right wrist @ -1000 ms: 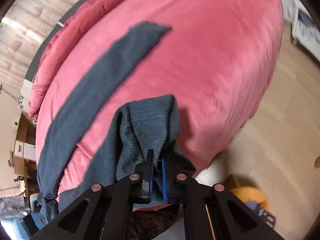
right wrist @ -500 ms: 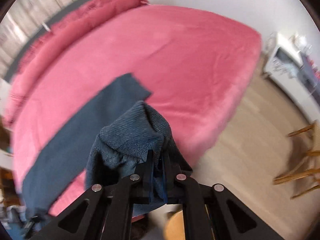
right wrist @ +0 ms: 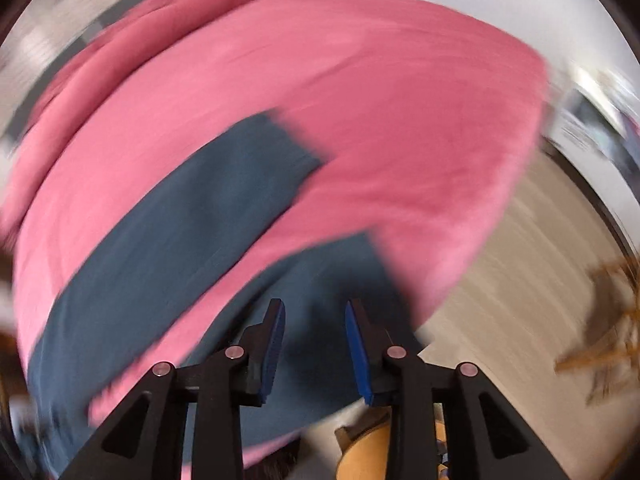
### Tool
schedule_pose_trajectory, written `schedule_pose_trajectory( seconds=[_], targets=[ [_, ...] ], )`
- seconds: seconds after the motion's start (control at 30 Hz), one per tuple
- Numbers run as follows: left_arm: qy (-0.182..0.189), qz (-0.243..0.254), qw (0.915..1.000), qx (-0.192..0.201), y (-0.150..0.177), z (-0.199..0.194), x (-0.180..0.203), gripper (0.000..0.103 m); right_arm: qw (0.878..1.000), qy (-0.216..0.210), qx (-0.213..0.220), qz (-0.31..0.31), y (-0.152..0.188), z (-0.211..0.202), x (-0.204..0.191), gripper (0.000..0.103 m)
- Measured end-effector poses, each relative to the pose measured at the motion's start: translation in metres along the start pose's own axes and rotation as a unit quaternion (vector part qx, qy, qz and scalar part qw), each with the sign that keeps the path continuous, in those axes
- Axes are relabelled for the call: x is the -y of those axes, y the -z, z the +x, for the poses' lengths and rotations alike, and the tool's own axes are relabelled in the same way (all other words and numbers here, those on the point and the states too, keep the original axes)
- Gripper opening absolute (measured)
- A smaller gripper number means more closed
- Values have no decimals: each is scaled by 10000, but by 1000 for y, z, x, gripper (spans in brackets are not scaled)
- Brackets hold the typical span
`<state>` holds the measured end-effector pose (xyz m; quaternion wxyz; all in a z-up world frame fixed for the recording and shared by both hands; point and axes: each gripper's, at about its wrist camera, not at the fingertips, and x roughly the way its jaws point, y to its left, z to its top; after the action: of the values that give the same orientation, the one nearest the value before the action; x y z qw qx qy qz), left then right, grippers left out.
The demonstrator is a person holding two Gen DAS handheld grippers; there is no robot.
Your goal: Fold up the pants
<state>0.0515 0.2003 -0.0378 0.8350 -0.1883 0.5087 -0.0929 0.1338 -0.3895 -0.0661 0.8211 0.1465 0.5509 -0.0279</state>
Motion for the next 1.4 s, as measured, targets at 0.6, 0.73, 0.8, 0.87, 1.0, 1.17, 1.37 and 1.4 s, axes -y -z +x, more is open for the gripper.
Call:
schedule_pose_trajectory(
  seconds=[0.6, 0.73, 0.8, 0.87, 1.0, 1.17, 1.37, 1.4],
  targets=[
    [-1171, -2865, 9462, 944, 156, -118, -174, 71, 8300, -166, -42, -5575, 229, 57, -290, 34],
    [-979, -3124, 9390, 1052, 155, -109, -186, 75, 8270, 90, -58, -5622, 224, 73, -297, 18],
    [-902, -3230, 9367, 1009, 154, -104, -194, 75, 8283, 134, -143, -5599, 222, 78, -299, 9],
    [-854, -3317, 9339, 1021, 151, -98, -199, 75, 8278, 101, -160, -5607, 223, 74, -299, 6],
    [-617, -3611, 9229, 1183, 146, -92, -210, 71, 8322, -145, -291, -5536, 213, 49, -295, 5],
    [-646, -3638, 9213, 1212, 145, -91, -215, 30, 8255, -557, -660, -5578, 216, 20, -278, 5],
    [-943, -3297, 9323, 1154, 155, -105, -197, 19, 8051, -602, -1226, -5772, 241, 35, -262, 5],
    [-945, -3313, 9318, 1146, 159, -107, -196, 19, 8052, -579, -1254, -5767, 244, 42, -263, 5]
  ],
)
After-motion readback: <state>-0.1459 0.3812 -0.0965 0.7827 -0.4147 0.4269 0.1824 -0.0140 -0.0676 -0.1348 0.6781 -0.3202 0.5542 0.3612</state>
